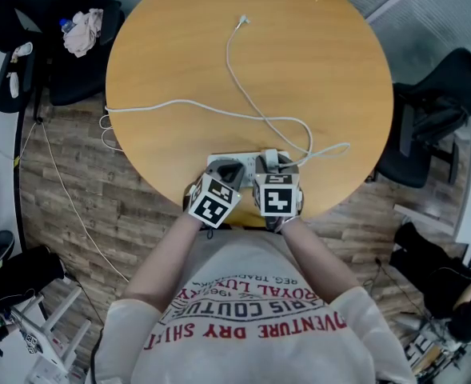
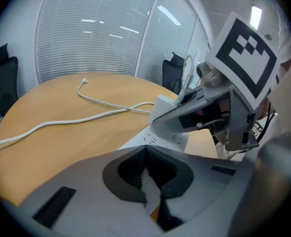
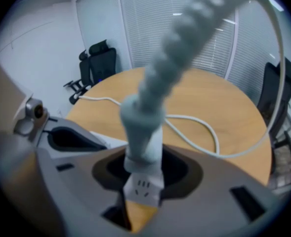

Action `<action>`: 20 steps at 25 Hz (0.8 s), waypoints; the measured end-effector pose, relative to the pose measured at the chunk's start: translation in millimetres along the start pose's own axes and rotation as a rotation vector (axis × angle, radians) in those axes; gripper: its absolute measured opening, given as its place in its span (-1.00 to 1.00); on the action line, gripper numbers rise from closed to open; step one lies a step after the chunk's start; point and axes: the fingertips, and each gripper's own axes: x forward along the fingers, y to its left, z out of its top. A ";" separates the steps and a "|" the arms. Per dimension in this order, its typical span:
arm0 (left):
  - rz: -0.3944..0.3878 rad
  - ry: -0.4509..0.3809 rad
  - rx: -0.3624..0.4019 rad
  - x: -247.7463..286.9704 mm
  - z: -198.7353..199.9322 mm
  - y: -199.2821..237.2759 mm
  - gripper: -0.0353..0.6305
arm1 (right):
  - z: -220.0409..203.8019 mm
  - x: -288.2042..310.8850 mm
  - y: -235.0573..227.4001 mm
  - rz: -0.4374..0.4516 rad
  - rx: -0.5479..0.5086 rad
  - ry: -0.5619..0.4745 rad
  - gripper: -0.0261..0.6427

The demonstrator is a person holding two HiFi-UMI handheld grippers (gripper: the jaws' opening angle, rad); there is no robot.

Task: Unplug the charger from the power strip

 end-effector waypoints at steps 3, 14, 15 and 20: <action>0.001 -0.001 -0.001 -0.1 0.7 0.6 -0.80 | -1.6 -3.6 -3.9 0.004 0.043 0.001 -0.44; -0.001 -0.009 -0.005 0.9 1.2 2.7 -0.80 | 29.5 -31.2 8.0 -0.004 -0.030 -0.076 -0.45; -0.004 -0.007 -0.008 1.4 1.5 2.2 -0.80 | 31.3 -32.8 6.2 -0.007 -0.035 -0.082 -0.45; -0.016 0.003 -0.027 2.5 0.7 2.2 -0.80 | 31.0 -44.2 8.2 0.045 -0.039 -0.099 -0.45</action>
